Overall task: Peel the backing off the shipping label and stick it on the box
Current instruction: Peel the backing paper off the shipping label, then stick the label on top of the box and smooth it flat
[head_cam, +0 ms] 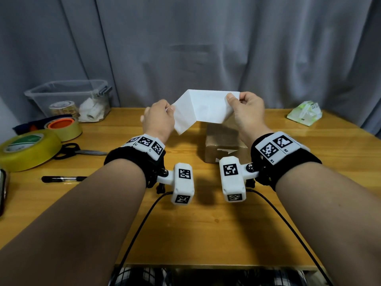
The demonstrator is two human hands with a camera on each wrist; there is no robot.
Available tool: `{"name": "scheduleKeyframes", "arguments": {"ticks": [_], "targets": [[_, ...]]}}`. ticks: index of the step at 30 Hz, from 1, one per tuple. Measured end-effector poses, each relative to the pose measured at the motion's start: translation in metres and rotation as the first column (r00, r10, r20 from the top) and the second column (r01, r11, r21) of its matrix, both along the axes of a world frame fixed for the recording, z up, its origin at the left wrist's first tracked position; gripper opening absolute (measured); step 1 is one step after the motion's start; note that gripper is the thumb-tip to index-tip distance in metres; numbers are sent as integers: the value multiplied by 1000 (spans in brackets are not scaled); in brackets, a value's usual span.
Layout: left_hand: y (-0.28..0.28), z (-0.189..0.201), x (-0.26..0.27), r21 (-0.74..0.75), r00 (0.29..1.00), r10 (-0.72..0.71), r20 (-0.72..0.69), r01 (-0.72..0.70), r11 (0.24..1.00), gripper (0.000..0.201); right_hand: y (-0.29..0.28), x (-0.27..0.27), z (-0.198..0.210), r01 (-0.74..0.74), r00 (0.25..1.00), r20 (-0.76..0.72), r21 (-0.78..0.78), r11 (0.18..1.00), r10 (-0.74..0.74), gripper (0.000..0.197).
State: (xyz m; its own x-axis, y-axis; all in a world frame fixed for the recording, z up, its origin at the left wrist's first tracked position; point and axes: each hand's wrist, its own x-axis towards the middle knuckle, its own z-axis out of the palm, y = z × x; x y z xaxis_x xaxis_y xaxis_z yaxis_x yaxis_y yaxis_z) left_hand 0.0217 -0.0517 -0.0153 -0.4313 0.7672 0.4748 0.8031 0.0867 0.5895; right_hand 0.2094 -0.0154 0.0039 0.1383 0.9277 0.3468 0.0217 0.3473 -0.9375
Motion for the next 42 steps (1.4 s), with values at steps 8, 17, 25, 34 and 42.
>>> {"name": "scheduleKeyframes", "arguments": {"ticks": [8, 17, 25, 34, 42], "targets": [[1, -2, -11, 10, 999, -31, 31, 31, 999, 24, 5, 2, -5, 31, 1000, -4, -7, 999, -31, 25], [3, -7, -19, -13, 999, 23, 30, -22, 1000, 26, 7, 2, -9, 91, 996, -19, 2, 996, -91, 25], [-1, -7, -34, -26, 993, 103, 59, -102, 994, 31, 8, 13, -7, 108, 992, -67, -3, 994, -108, 26], [-7, -6, -18, -120, 901, -148, -407, 108, 987, 19, -7, 1, -1, -68, 995, 61, -72, 995, 72, 13], [-11, -34, -20, -460, 891, -275, -361, 86, 884, 17, -20, -8, -8, -125, 961, 219, -190, 974, 166, 26]]}}
